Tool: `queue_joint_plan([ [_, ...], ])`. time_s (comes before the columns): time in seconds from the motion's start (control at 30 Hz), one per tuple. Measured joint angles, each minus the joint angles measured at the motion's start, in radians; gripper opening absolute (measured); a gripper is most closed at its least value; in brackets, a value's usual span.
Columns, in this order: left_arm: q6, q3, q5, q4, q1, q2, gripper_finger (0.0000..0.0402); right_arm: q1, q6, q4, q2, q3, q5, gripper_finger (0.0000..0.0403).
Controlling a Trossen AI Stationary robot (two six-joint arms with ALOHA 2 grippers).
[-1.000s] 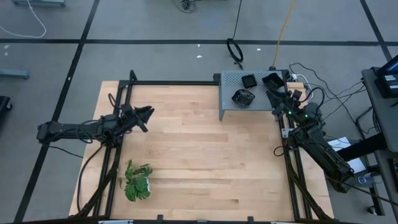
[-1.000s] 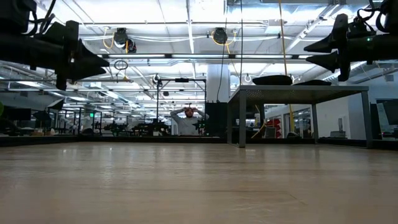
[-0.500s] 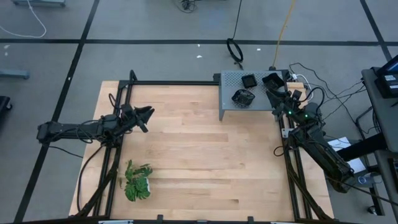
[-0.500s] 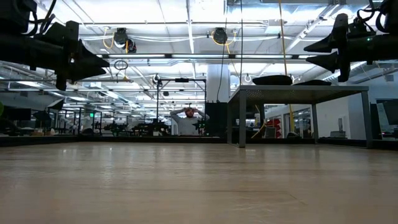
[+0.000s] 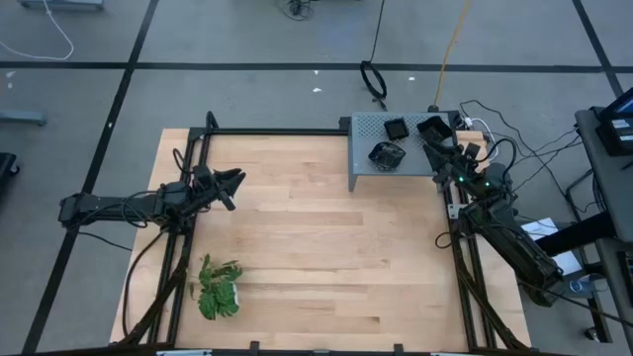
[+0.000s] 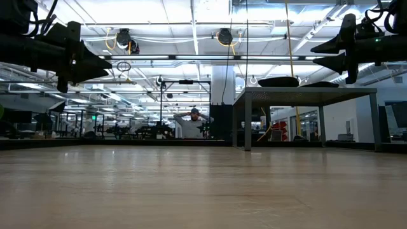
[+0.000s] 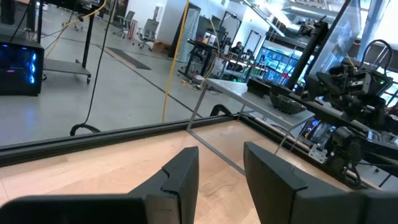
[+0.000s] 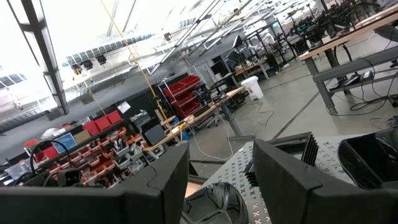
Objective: Pick & Place Mini shaped plates
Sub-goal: Return to Home Position
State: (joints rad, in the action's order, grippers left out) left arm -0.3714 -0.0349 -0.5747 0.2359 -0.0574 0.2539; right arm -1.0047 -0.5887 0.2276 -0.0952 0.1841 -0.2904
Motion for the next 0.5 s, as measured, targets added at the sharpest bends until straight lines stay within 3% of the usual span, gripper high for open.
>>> queue_joint_plan([
  [0.5,0.001,0.0,0.0,0.0,0.0,0.0,0.0129,0.127,-0.001,0.009,0.093,0.001,0.005,0.0164],
])
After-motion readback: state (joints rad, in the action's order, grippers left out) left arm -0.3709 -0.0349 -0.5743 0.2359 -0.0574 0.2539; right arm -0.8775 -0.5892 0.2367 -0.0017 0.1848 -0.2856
